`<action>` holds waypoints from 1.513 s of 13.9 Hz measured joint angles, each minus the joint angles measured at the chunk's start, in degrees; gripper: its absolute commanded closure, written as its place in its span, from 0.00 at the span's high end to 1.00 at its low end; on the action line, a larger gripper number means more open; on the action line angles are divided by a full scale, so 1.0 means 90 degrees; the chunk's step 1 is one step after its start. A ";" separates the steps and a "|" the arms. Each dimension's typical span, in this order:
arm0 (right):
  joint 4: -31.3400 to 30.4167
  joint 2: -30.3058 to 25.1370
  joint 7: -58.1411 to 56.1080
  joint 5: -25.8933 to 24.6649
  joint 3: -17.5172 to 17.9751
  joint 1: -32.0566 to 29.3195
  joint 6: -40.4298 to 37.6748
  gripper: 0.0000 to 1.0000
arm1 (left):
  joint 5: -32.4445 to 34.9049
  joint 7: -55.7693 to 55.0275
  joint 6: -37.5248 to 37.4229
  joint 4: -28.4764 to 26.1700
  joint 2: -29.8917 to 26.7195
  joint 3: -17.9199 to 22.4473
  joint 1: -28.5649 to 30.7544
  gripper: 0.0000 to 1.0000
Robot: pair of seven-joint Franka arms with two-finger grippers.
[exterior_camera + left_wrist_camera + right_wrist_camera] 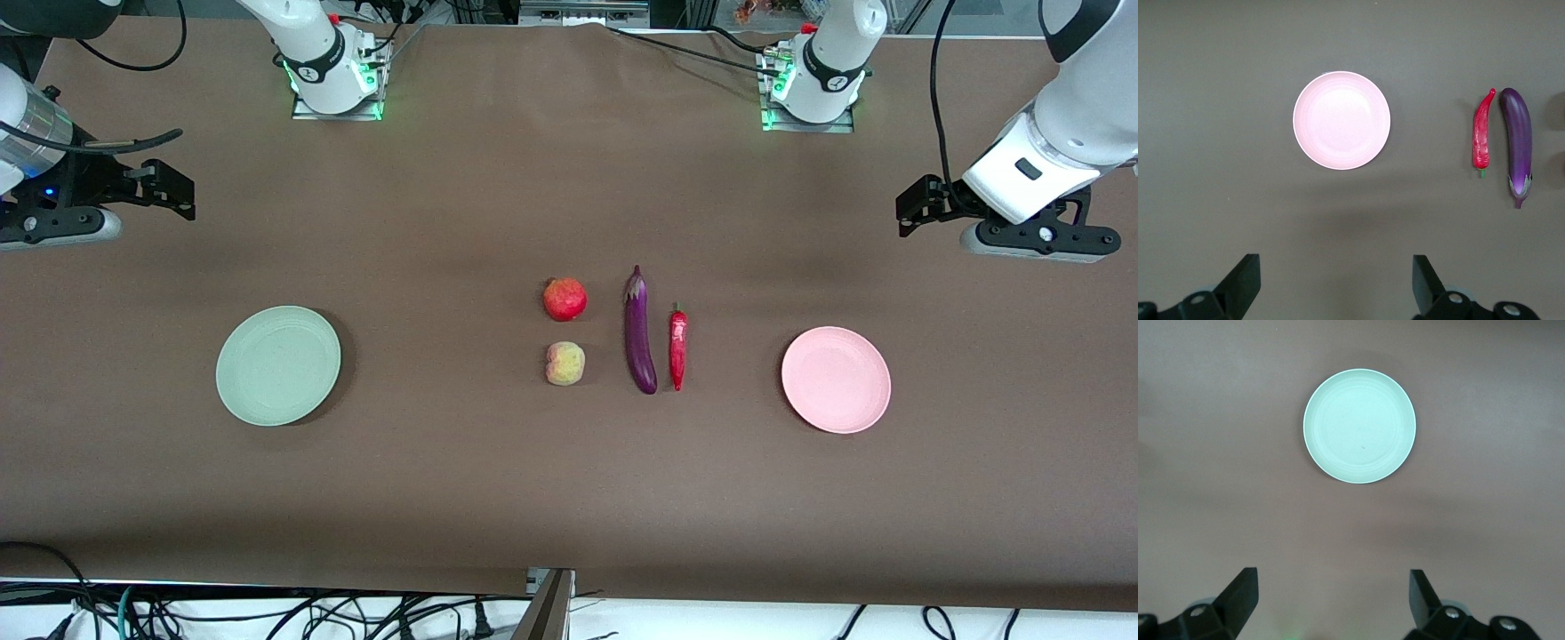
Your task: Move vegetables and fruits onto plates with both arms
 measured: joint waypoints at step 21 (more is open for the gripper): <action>0.0000 0.0017 0.0001 0.0000 0.0000 -0.0002 0.0000 1.00 | 0.0000 -0.0058 -0.0130 0.0020 0.0109 -0.0023 0.0001 1.00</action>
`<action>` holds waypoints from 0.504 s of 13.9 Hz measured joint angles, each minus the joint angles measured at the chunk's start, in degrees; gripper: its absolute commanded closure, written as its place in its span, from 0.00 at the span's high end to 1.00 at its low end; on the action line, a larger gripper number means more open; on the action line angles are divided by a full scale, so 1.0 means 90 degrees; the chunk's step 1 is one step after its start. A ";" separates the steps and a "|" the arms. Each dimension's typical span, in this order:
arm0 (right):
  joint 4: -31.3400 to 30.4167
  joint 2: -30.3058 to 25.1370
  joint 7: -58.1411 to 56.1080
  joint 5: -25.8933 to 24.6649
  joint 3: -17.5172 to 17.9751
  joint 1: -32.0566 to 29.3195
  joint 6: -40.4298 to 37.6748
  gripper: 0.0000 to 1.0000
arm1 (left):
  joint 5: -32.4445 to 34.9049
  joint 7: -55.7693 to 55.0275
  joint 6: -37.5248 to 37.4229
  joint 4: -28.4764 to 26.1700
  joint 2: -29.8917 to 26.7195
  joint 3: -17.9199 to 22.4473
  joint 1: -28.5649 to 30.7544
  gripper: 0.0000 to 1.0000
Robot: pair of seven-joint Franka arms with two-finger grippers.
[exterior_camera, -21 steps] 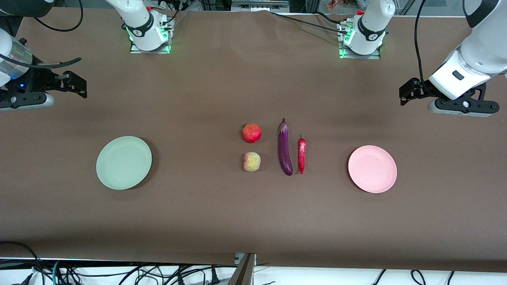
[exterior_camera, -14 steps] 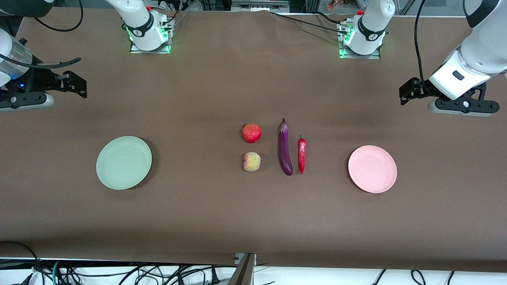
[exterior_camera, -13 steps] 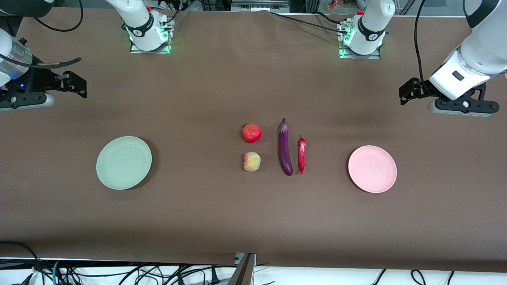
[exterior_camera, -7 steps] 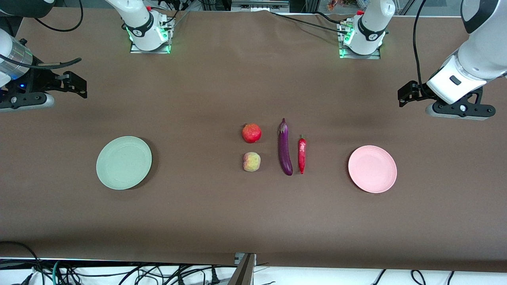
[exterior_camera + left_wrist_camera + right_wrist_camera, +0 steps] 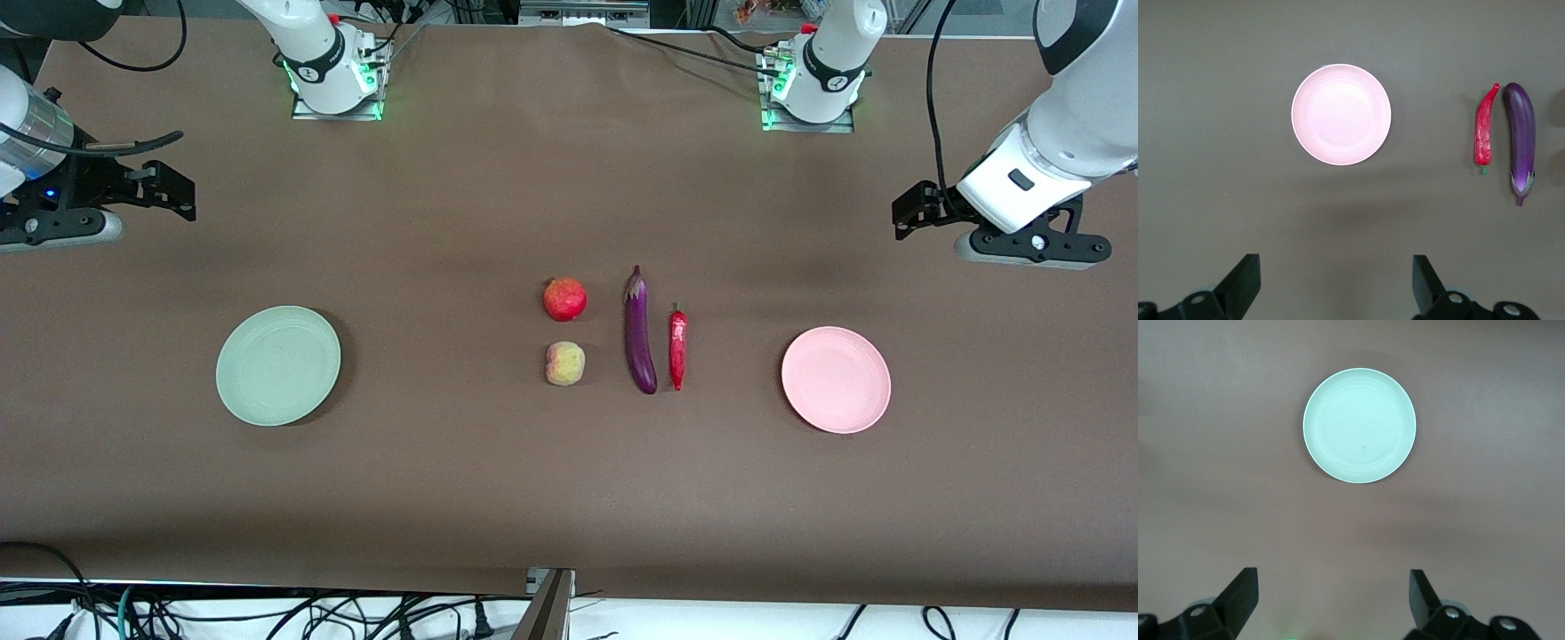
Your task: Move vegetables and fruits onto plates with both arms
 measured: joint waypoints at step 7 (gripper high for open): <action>0.0000 0.0036 0.0000 0.0074 0.0000 0.0000 0.0044 1.00 | -0.0004 -0.0003 -0.0203 -0.0016 0.0473 -0.0184 -0.0063 1.00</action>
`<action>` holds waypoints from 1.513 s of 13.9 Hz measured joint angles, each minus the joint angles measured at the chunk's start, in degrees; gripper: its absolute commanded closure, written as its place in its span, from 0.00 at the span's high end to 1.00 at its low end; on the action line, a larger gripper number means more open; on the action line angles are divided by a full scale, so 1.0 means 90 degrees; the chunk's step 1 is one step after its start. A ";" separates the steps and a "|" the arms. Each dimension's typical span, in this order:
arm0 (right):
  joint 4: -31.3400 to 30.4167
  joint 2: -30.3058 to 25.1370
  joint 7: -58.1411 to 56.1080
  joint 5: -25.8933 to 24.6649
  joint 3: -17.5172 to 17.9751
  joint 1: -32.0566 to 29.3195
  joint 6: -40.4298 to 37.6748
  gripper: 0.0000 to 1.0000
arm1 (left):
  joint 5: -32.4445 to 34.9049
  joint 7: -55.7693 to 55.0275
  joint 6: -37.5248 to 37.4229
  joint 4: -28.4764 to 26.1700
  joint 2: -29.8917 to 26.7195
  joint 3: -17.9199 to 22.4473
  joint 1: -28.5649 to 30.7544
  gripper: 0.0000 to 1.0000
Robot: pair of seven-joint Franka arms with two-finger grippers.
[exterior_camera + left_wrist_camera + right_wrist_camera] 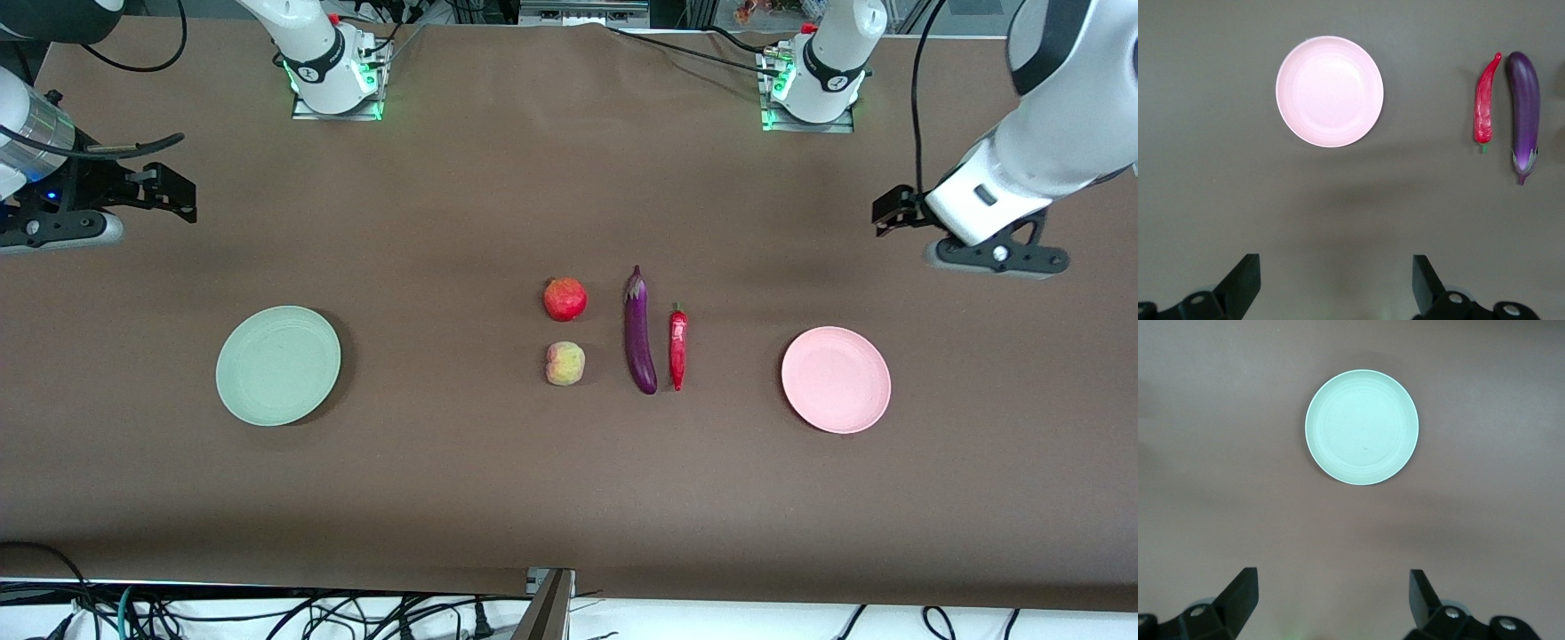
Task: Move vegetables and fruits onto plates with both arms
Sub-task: 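Grasp the red chili with the left gripper while the right gripper reaches the apple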
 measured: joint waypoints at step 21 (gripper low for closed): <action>0.0172 0.1496 0.0622 0.0419 0.0084 0.0795 0.0644 1.00 | -0.0019 -0.2083 0.6540 -0.1811 0.3021 -0.0375 -0.1712 1.00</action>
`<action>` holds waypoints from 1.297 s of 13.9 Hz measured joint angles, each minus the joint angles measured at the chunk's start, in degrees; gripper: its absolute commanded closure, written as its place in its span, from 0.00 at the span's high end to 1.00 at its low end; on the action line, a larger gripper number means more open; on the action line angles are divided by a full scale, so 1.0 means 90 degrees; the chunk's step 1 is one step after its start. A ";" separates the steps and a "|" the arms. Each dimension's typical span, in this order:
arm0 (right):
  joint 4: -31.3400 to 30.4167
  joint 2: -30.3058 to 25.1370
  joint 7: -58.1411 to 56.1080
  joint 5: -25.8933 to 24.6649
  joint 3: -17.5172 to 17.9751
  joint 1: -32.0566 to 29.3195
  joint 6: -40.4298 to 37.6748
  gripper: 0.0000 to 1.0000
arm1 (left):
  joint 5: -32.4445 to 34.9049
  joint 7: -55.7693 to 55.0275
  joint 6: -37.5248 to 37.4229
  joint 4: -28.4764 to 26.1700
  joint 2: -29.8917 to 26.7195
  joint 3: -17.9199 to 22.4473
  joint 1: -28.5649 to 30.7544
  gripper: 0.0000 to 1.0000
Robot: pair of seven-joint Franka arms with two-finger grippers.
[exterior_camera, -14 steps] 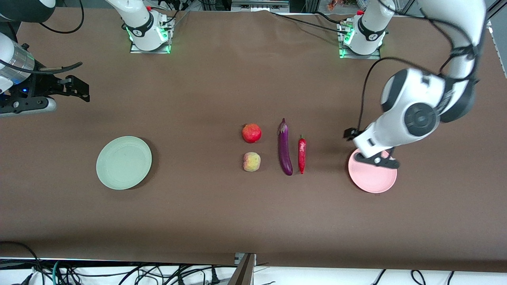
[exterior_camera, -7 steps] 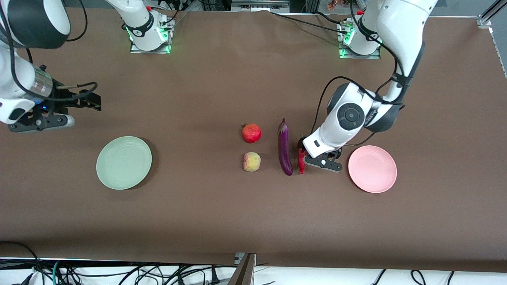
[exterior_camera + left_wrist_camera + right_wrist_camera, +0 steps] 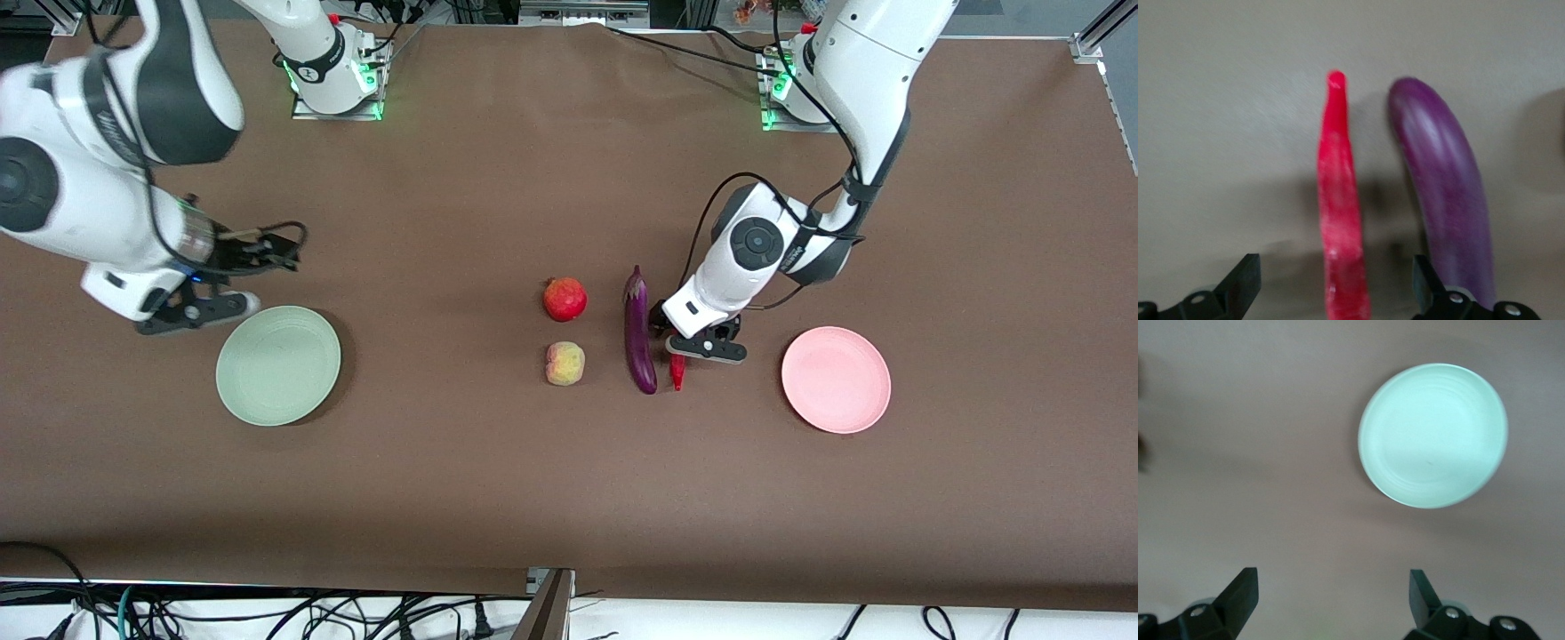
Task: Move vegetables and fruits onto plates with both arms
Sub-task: 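Grasp the red chili with the left gripper while the right gripper reaches the apple, then carry the chili over the pink plate while the right gripper lifts the apple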
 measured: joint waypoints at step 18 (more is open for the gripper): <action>0.0015 0.2269 0.4395 0.0330 0.0054 0.3151 0.3560 1.00 | 0.0396 -0.0035 -0.0202 0.0053 0.0046 0.0098 -0.0034 0.11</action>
